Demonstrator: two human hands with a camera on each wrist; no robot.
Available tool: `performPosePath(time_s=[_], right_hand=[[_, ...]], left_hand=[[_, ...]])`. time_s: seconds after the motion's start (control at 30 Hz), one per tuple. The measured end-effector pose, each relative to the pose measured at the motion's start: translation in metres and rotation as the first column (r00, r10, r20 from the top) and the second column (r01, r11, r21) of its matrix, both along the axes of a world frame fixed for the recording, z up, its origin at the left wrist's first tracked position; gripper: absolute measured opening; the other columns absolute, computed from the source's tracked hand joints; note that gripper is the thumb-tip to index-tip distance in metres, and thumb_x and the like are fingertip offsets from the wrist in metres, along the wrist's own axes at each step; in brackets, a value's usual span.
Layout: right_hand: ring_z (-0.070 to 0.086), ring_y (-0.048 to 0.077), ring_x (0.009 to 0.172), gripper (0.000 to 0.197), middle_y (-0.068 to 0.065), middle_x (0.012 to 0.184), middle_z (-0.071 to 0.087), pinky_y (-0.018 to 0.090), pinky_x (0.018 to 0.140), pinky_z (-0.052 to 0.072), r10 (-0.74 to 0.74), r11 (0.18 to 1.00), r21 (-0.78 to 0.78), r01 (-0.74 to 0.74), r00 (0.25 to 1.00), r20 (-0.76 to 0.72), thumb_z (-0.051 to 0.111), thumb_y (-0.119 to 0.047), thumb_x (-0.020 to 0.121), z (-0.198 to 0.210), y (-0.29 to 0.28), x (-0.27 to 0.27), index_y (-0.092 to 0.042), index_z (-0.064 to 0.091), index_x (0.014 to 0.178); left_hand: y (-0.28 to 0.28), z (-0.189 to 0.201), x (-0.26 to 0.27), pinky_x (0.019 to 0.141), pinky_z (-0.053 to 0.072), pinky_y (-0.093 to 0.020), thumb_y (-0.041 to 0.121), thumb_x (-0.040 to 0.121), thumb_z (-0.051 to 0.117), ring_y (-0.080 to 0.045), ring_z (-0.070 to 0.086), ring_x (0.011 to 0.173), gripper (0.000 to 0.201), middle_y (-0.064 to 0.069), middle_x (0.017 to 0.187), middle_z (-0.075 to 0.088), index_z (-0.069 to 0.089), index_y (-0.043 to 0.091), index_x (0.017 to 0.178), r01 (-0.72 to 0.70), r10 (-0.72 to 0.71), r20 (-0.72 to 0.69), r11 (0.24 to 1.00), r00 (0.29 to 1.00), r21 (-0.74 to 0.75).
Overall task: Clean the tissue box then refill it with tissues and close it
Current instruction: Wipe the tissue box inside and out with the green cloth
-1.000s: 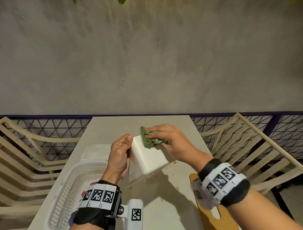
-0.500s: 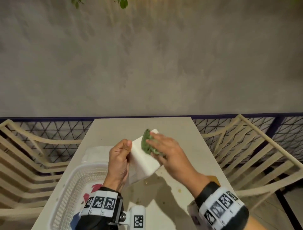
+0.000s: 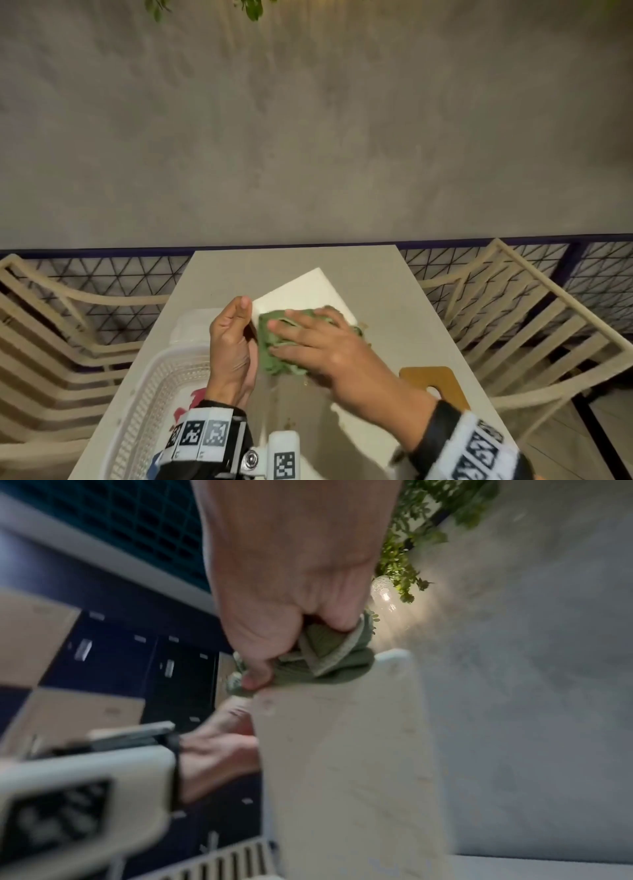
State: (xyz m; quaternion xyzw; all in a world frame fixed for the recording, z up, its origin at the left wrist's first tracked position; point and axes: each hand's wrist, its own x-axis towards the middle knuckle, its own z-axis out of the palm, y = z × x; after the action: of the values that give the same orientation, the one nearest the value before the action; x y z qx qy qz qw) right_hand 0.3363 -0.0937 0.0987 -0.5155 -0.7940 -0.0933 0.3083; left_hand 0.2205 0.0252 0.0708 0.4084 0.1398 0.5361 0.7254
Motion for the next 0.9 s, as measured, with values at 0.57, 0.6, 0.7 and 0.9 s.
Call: performPosePath(time_s=[0.57,0.6,0.7,0.9], right_hand=[[0.059,0.009,0.106,0.032,-0.003,0.118,0.064,0.031,0.099,0.043,-0.212,0.913,-0.350,-0.212,0.486,-0.848,0.058,-0.010,0.091,0.042,0.027,0.059,-0.030,0.061,0.116],[0.060,0.012,0.102,0.029,-0.003,0.112,0.066,0.033,0.096,0.046,-0.176,0.912,-0.323,-0.251,0.472,-0.864,0.058,-0.013,0.091,0.045,0.028,0.060,-0.031,0.061,0.114],[0.060,0.018,0.100,0.031,0.001,0.112,0.063,0.047,0.091,0.047,-0.146,0.892,-0.343,-0.294,0.530,-0.835,0.059,-0.026,0.086,0.044,0.030,0.065,-0.031,0.056,0.117],[0.054,0.015,0.087,0.047,0.000,0.094,0.058,0.033,0.080,0.044,-0.082,0.876,-0.347,-0.336,0.605,-0.792,0.068,-0.056,0.073,0.039,0.027,0.063,-0.021,0.057,0.102]], left_hand=[[-0.003,0.017,-0.009,0.070,0.047,-0.029,0.035,0.079,0.062,-0.010,0.056,0.064,0.026,0.003,0.061,0.058,0.061,0.019,0.059,-0.021,0.022,0.023,0.999,0.999,-0.045],[-0.001,0.017,-0.010,0.069,0.048,-0.029,0.028,0.088,0.051,-0.010,0.058,0.063,0.034,0.006,0.060,0.060,0.062,0.019,0.056,-0.020,0.023,0.040,0.997,0.999,-0.070],[-0.005,0.019,-0.011,0.059,0.051,-0.023,0.022,0.093,0.039,-0.009,0.061,0.058,0.048,0.007,0.056,0.061,0.062,0.020,0.051,-0.016,0.017,0.008,0.993,1.000,-0.120],[0.000,0.012,-0.023,0.054,0.045,-0.027,0.049,0.069,0.068,-0.018,0.053,0.056,0.038,-0.002,0.061,0.051,0.050,0.015,0.064,0.104,-0.114,-0.170,0.992,0.979,-0.065]])
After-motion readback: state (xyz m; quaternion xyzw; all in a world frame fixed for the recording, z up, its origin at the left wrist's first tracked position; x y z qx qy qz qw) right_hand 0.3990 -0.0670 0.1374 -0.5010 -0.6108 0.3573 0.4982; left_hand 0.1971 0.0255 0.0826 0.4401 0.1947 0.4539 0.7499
